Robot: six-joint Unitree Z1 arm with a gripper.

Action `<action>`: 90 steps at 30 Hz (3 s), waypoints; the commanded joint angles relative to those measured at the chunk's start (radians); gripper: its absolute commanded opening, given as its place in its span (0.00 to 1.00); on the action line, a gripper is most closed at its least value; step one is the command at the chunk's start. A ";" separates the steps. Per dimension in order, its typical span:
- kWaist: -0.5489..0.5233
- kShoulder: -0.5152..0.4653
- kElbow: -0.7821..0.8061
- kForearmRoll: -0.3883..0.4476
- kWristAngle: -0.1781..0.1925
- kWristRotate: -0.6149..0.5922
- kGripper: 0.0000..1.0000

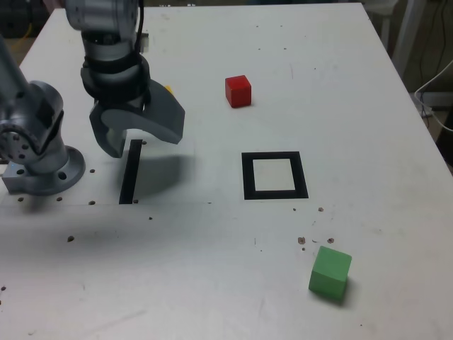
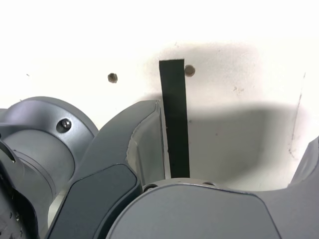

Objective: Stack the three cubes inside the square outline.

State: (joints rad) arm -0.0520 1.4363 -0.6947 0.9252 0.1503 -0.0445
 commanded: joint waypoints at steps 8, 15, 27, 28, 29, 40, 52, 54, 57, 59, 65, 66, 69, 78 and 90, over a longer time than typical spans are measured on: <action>0.001 -0.017 -0.031 0.056 -0.038 -0.003 1.00; 0.008 0.001 -0.072 0.086 -0.068 -0.023 1.00; 0.180 0.076 -0.324 0.229 -0.067 0.099 0.99; 0.192 0.087 -0.347 0.240 -0.067 0.109 0.99; 0.205 0.098 -0.371 0.250 -0.067 0.120 1.00; 0.368 0.306 -0.632 0.326 -0.064 0.237 1.00; 0.512 0.479 -0.824 0.344 -0.047 0.333 1.00; 0.526 0.490 -0.832 0.345 -0.041 0.337 1.00; 0.545 0.506 -0.833 0.346 -0.039 0.341 0.99; 0.556 0.517 -0.829 0.346 -0.039 0.342 0.99; 0.572 0.554 -0.820 0.335 -0.036 0.344 0.99; 0.572 0.561 -0.819 0.330 -0.036 0.344 0.99; 0.572 0.587 -0.814 0.312 -0.037 0.344 0.98; 0.581 0.652 -0.821 0.270 -0.038 0.344 0.95; 0.589 0.682 -0.851 0.284 -0.046 0.344 0.83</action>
State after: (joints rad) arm 0.5348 2.1112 -1.5395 1.2054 0.1054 0.2976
